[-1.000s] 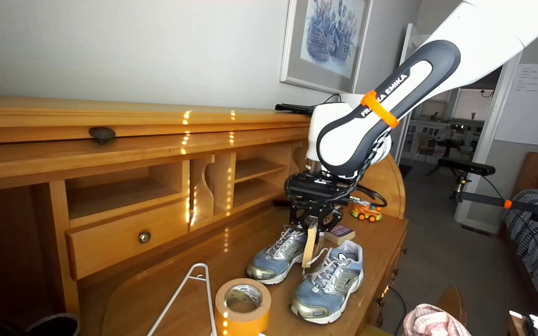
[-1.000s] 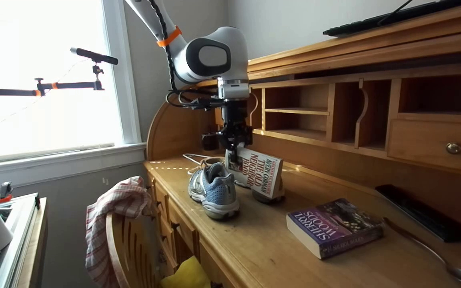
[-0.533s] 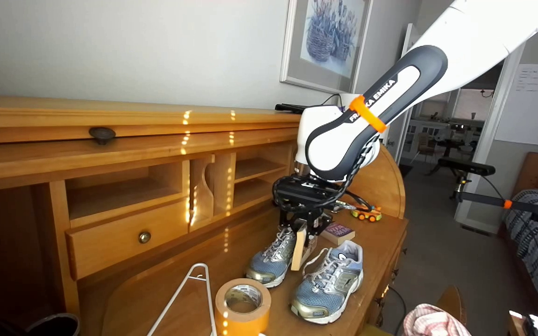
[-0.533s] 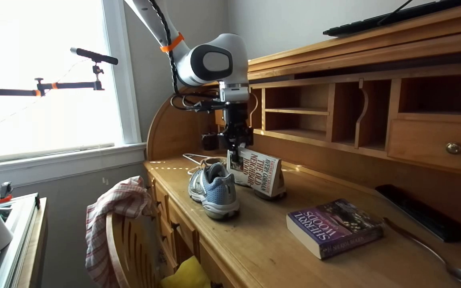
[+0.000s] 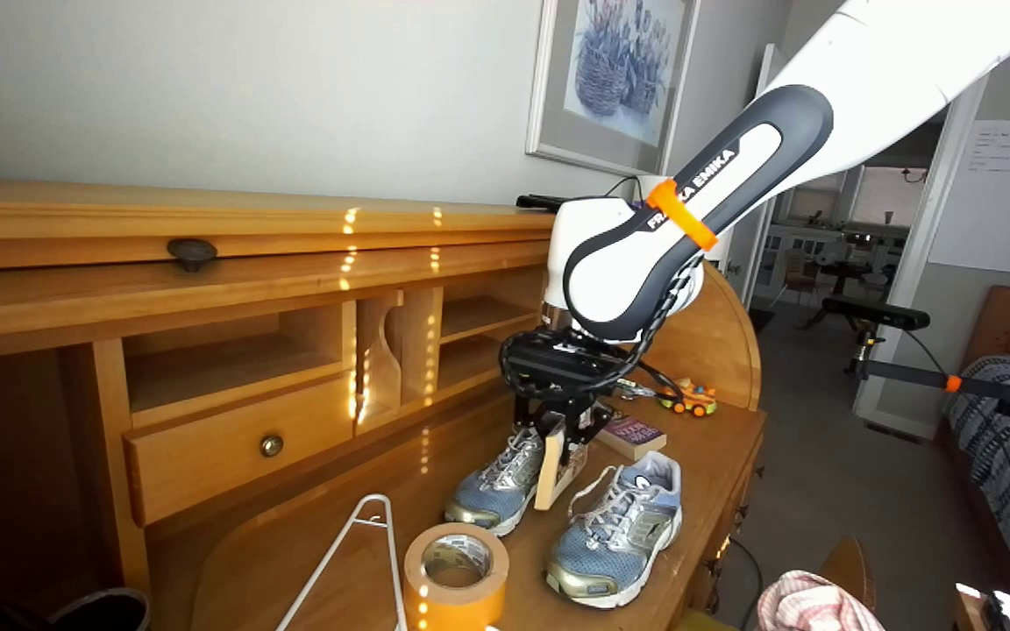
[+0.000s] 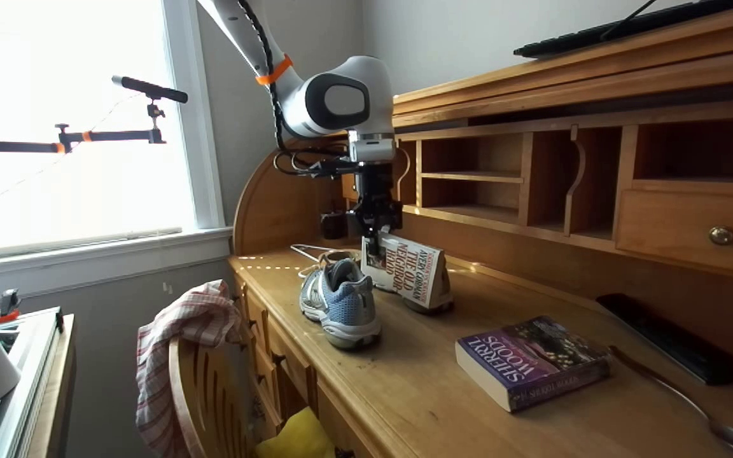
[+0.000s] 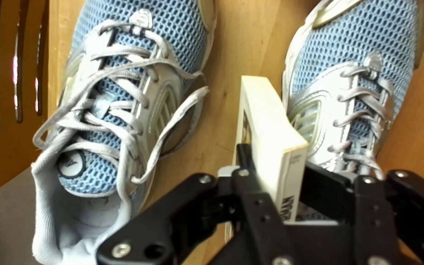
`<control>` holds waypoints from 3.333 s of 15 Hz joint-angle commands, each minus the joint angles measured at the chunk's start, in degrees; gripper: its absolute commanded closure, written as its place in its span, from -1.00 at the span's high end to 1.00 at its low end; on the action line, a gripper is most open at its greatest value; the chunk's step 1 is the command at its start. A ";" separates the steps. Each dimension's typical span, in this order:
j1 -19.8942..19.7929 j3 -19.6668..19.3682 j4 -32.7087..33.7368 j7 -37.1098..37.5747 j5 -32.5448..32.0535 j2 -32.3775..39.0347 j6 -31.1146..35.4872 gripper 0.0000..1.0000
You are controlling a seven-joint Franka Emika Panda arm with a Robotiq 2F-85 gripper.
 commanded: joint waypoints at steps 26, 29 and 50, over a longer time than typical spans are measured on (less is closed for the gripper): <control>-2.06 3.13 -10.22 -28.19 0.33 -11.05 0.70 1.00; -3.08 2.83 -12.43 -38.53 -0.07 -13.59 -2.83 1.00; -8.07 1.10 -26.83 -85.46 -15.04 -28.52 -1.61 1.00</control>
